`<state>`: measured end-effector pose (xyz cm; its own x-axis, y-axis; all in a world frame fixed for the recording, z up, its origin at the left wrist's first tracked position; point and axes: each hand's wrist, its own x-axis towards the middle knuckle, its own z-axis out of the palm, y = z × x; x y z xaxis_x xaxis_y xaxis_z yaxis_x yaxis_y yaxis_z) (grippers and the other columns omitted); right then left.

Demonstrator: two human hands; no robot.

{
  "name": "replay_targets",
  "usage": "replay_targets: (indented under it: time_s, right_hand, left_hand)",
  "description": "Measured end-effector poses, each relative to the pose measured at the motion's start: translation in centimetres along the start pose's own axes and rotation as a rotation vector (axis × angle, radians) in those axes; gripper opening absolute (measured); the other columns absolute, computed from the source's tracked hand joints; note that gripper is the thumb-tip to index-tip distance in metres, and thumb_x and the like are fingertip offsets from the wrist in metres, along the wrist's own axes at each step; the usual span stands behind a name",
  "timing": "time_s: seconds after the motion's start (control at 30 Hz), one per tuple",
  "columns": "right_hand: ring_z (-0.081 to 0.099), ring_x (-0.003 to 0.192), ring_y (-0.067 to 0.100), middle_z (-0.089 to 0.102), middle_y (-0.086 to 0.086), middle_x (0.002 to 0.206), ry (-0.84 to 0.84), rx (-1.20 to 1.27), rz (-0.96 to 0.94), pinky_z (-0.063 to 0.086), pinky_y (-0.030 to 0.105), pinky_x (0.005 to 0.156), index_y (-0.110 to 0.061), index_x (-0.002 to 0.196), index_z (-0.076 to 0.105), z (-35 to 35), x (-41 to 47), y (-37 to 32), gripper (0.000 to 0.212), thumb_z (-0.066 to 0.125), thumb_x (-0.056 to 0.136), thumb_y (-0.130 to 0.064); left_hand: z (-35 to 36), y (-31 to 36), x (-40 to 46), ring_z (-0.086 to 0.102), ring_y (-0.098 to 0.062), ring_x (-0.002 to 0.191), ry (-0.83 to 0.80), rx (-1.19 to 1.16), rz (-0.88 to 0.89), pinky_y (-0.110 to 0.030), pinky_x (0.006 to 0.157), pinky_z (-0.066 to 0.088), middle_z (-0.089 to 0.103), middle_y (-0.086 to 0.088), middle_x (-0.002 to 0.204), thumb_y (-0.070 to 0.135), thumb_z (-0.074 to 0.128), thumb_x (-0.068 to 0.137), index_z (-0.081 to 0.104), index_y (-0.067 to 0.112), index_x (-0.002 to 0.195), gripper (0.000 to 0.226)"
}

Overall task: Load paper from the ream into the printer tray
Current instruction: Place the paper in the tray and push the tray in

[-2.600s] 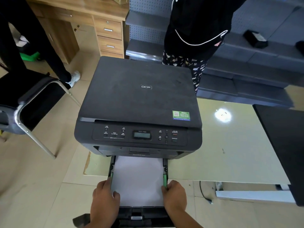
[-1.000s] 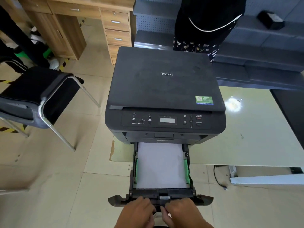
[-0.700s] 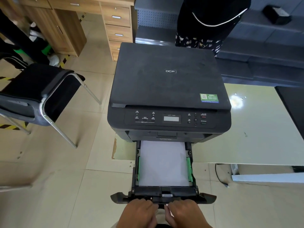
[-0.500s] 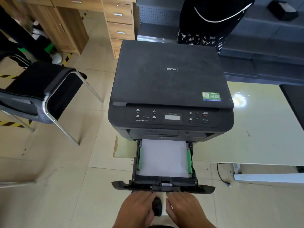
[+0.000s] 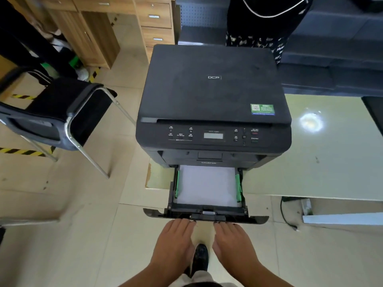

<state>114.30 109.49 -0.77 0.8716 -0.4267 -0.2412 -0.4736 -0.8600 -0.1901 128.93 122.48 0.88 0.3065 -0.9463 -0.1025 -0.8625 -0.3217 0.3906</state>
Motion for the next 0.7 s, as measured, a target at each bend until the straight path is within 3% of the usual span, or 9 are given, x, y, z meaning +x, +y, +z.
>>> replay_targets:
  time_s: [0.13, 0.3, 0.43, 0.53, 0.7]
  right_hand:
    - [0.061, 0.071, 0.022, 0.067, 0.001, 0.079, -0.069, -0.037, 0.031, 0.055, 0.035, 0.07, -0.014, 0.099, 0.068, -0.8, 0.5, 0.3, 0.032, 0.06, 0.07, -0.025]
    - [0.059, 0.097, 0.026, 0.065, 0.007, 0.107, -0.06, -0.071, 0.099, 0.05, 0.043, 0.096, -0.009, 0.123, 0.055, -2.3, 4.2, 1.6, 0.046, 0.057, 0.079, -0.023]
    - [0.054, 0.118, 0.03, 0.059, 0.012, 0.126, -0.031, -0.13, 0.115, 0.04, 0.049, 0.11, -0.008, 0.135, 0.044, -3.9, 8.6, 2.8, 0.057, 0.058, 0.083, -0.027]
    - [0.052, 0.119, 0.033, 0.057, 0.014, 0.127, -0.021, -0.125, 0.148, 0.04, 0.048, 0.11, -0.006, 0.135, 0.044, -4.8, 11.1, 3.3, 0.057, 0.057, 0.084, -0.028]
    - [0.05, 0.118, 0.03, 0.054, 0.012, 0.13, -0.028, -0.085, 0.155, 0.039, 0.044, 0.11, -0.008, 0.136, 0.04, -4.8, 12.0, 3.2, 0.058, 0.055, 0.085, -0.032]
  left_hand:
    - [-0.1, 0.0, 0.4, 0.061, -0.017, 0.088, 0.018, 0.034, 0.015, -0.029, 0.089, 0.036, 0.066, 0.005, 0.097, 0.023, 0.047, 0.074, 0.061, 0.02, 0.11, 0.039]
    - [-0.2, -1.8, 3.4, 0.059, -0.018, 0.113, -0.083, 0.095, -0.171, -0.032, 0.104, 0.044, 0.066, 0.0, 0.121, 0.025, 0.064, 0.072, 0.055, 0.014, 0.13, 0.06]
    - [-1.5, -3.6, 7.8, 0.04, -0.025, 0.136, -0.103, 0.114, -0.215, -0.04, 0.116, 0.032, 0.045, -0.01, 0.147, 0.025, 0.055, 0.084, 0.032, 0.008, 0.146, 0.067]
    - [-2.1, -4.4, 10.0, 0.029, -0.028, 0.142, -0.102, 0.148, -0.226, -0.041, 0.12, 0.022, 0.035, -0.013, 0.154, 0.029, 0.05, 0.088, 0.023, 0.007, 0.149, 0.07]
    - [-2.3, -5.0, 11.2, 0.034, -0.026, 0.139, -0.052, 0.101, -0.221, -0.036, 0.117, 0.023, 0.039, -0.012, 0.151, 0.03, 0.05, 0.089, 0.026, 0.007, 0.148, 0.067]
